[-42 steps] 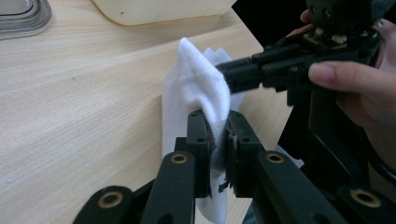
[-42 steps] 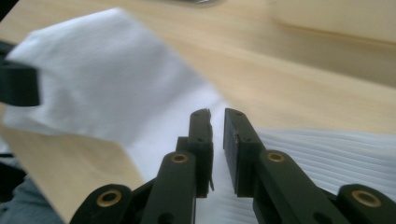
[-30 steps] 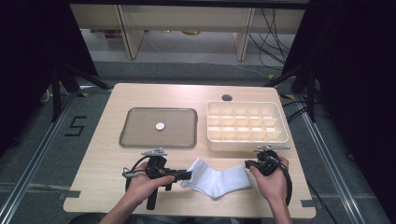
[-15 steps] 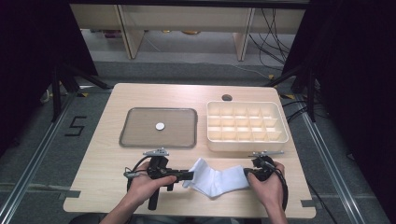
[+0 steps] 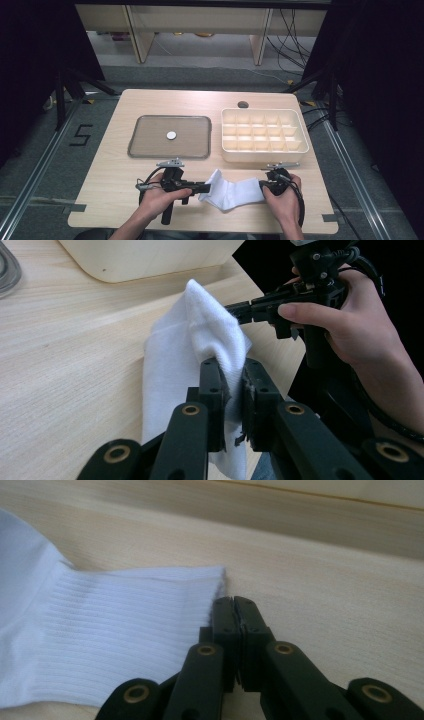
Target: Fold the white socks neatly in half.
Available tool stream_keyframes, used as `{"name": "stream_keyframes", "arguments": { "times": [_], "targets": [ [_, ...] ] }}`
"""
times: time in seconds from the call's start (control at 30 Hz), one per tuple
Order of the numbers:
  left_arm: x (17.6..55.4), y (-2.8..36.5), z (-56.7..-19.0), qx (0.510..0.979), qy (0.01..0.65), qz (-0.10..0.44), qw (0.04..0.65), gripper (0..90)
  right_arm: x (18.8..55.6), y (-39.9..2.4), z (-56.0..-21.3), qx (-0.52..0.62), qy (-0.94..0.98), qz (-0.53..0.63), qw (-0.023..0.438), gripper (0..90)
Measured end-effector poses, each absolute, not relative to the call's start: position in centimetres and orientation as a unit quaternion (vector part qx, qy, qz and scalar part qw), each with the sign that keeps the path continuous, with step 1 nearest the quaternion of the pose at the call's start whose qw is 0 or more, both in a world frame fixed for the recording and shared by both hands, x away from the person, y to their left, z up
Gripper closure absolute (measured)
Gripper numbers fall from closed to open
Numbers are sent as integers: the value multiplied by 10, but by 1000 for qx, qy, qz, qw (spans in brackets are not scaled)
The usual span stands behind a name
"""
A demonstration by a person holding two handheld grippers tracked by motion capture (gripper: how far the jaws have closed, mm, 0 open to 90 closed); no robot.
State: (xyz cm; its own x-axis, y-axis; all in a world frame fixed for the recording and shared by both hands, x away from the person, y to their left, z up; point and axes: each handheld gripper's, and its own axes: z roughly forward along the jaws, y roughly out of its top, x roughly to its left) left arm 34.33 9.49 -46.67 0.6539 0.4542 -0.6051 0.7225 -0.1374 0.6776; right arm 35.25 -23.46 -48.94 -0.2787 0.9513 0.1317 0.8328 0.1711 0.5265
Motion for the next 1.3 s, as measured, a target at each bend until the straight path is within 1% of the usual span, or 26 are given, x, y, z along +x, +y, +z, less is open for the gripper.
{"name": "stream_keyframes", "arguments": {
  "times": [0.1,0.17,0.2,0.27,0.3,0.37,0.4,0.57,0.6,0.67,0.7,0.73,0.77,0.8,1.17,1.3],
  "targets": [
    [343,91,-466,747,395,-118,522,807,352,-232,-491,583,761,261,112,888],
    [343,90,-466,749,387,-124,523,807,353,-231,-492,578,765,260,115,887],
    [343,89,-465,750,389,-118,523,806,353,-232,-493,573,768,260,119,886],
    [344,88,-465,751,386,-115,523,807,352,-230,-492,576,767,259,112,884],
    [344,88,-465,752,384,-115,524,807,353,-230,-494,567,771,263,121,884],
    [344,86,-465,751,385,-114,524,807,353,-228,-494,569,771,264,114,884],
    [344,86,-465,751,385,-113,524,807,353,-228,-495,560,775,265,121,883],
    [344,82,-465,753,383,-112,523,807,353,-225,-494,567,771,268,108,886],
    [344,82,-465,753,383,-113,523,807,353,-225,-494,569,771,264,115,889],
    [344,81,-465,753,383,-116,522,806,352,-224,-493,567,771,267,111,892],
    [345,80,-465,754,382,-113,522,807,352,-223,-494,561,773,268,123,900],
    [345,79,-465,753,382,-114,523,806,352,-223,-495,556,777,267,123,900],
    [345,79,-465,755,381,-115,521,806,352,-222,-494,561,775,269,114,900],
    [345,79,-465,755,383,-112,520,806,351,-221,-496,564,772,268,120,900],
    [346,76,-464,755,380,-109,522,805,351,-216,-493,564,772,273,110,900],
    [346,75,-464,757,378,-111,522,806,352,-216,-495,558,774,275,121,900]
  ]
}}
